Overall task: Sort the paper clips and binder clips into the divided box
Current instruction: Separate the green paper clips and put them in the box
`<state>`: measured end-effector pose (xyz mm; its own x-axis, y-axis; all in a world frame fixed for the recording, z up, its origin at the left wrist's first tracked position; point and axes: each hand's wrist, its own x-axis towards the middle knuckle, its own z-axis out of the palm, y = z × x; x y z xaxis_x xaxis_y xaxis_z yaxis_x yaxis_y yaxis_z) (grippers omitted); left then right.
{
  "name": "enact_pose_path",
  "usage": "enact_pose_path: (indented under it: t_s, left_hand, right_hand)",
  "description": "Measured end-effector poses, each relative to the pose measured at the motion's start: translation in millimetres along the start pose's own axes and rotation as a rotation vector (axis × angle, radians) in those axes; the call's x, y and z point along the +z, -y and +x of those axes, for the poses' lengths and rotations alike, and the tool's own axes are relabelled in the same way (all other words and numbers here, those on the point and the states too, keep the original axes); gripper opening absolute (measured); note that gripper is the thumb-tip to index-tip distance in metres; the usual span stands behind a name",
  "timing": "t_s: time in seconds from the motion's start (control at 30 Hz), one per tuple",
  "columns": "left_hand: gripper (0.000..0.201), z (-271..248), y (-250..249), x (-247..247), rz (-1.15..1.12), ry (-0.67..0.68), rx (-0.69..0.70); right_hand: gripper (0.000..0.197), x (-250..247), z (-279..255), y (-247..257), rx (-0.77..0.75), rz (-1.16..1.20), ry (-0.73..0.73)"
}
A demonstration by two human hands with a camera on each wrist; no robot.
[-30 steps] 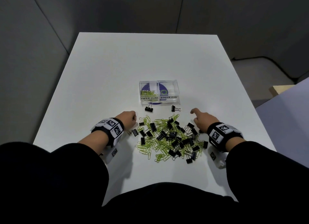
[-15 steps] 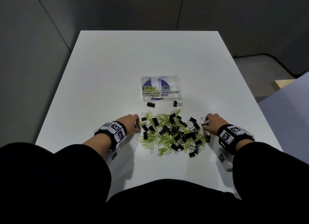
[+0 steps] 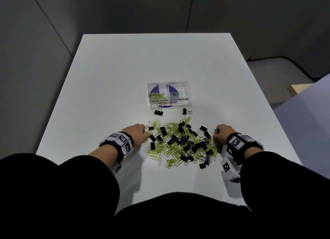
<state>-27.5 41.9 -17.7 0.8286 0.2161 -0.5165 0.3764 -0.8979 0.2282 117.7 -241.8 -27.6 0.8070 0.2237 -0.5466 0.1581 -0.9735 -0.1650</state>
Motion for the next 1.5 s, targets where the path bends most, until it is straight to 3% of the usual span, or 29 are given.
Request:
enact_pose_path:
  t_s: [0.13, 0.23, 0.37, 0.47, 0.63, 0.8, 1.07, 1.5]
  left_hand:
    - [0.041, -5, -1, -9, -0.041, -0.045, -0.008]
    - [0.038, -13, -9, -14, -0.097, 0.01, 0.011]
    - [0.029, -19, -15, -6, -0.186, 0.068, -0.007]
    - [0.041, -25, -17, 2, -0.167, 0.101, -0.003]
    - [0.025, -30, -20, 8, -0.135, -0.001, -0.009]
    - [0.043, -26, -26, 16, -0.036, 0.045, -0.029]
    - [0.04, -28, -32, 25, -0.022, 0.031, -0.056]
    - [0.032, -26, -27, 1, 0.072, 0.033, 0.083]
  right_hand:
    - [0.027, -1, -6, -2, -0.053, 0.014, 0.003]
    - [0.007, -11, -10, -3, -0.157, 0.011, -0.011]
    - [0.03, -25, -22, -5, -0.279, 0.009, 0.025]
    - [0.036, -25, -31, -13, -0.286, -0.157, 0.121]
    - [0.046, -13, -47, -27, -0.251, -0.233, 0.192]
    - [0.043, 0, -49, -27, -0.247, -0.224, 0.167]
    - [0.021, 2, -52, -21, -0.221, -0.262, 0.163]
    - [0.033, -28, -46, 5, -0.396, -0.402, 0.256]
